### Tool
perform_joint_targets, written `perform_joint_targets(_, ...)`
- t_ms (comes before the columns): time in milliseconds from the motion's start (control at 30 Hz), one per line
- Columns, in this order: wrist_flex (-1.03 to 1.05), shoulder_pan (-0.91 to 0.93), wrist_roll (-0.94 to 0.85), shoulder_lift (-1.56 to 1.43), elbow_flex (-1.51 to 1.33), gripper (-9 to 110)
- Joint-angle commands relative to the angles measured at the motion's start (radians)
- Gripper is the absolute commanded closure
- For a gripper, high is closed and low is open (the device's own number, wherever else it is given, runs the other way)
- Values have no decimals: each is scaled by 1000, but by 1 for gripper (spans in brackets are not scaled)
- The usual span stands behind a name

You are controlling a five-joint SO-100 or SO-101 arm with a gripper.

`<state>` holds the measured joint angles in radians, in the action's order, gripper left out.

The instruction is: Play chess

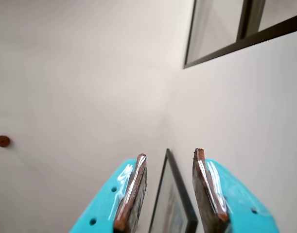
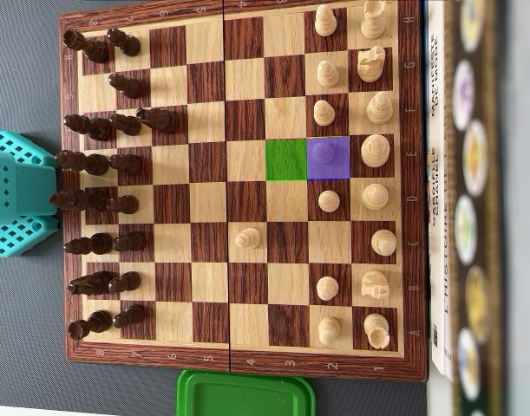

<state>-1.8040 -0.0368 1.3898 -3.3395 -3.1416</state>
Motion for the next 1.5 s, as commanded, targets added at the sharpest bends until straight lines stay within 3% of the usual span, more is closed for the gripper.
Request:
perform_joint_targets(0, 0, 3, -3, -2, -18, 87)
perform_joint_targets(633, 25, 3, -3, 9, -18, 87)
perform_joint_targets(1033, 422, -2, -5, 0, -14, 87)
perform_joint_targets(1467, 1045, -5, 0, 0, 147, 87)
